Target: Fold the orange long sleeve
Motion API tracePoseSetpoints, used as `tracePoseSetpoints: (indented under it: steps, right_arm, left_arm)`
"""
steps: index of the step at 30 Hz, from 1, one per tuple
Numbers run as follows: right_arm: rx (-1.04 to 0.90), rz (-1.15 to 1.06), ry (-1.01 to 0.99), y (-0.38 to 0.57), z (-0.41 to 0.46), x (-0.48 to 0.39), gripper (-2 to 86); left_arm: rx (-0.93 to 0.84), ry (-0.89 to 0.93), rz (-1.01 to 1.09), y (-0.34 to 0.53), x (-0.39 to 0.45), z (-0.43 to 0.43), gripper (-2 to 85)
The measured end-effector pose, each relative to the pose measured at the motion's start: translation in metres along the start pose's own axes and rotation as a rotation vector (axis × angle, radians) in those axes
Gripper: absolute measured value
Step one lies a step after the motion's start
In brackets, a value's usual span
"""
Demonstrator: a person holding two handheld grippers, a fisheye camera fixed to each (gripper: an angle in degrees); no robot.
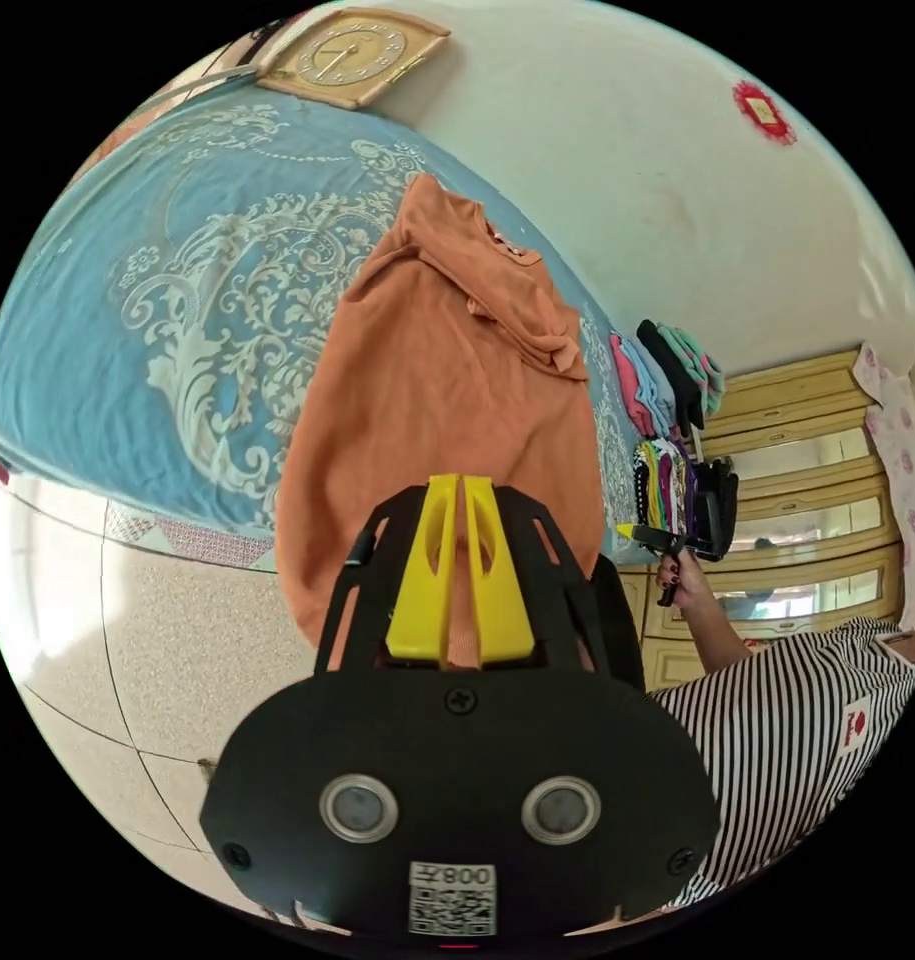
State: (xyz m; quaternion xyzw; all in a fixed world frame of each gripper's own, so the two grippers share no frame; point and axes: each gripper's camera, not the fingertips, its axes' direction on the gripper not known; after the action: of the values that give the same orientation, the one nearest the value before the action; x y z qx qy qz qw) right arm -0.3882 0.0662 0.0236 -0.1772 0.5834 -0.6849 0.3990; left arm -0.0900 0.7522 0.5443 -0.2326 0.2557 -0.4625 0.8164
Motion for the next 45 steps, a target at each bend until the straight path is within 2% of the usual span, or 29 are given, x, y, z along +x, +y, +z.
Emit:
tracePoseSetpoints:
  steps: [7,11,14,20,26,38,45]
  right_arm:
    - [0.056,0.110,-0.050,0.083,-0.033,0.008,3.0]
    - [0.102,0.194,-0.149,0.123,-0.037,0.021,4.6]
    - [0.078,0.214,-0.141,0.139,-0.032,0.018,5.9]
    - [0.028,0.253,-0.119,0.157,-0.021,0.011,7.1]
    - [-0.023,0.294,-0.081,0.166,-0.012,0.010,8.1]
    - [-0.252,0.284,0.014,0.147,0.020,-0.001,9.0]
    - [-0.248,0.310,-0.022,0.151,0.020,0.001,8.1]
  left_arm:
    - [0.094,0.105,-0.321,0.091,-0.109,-0.037,10.5]
    - [0.070,0.211,-0.458,0.140,-0.166,-0.023,12.6]
    - [0.067,0.309,-0.508,0.165,-0.194,-0.006,13.3]
    - [0.062,0.460,-0.474,0.192,-0.216,0.020,13.9]
    - [-0.030,0.478,-0.417,0.217,-0.228,0.033,13.9]
    - [0.022,0.593,-0.447,0.273,-0.260,0.037,12.9]
    - [0.023,0.646,-0.449,0.295,-0.270,0.039,10.0]
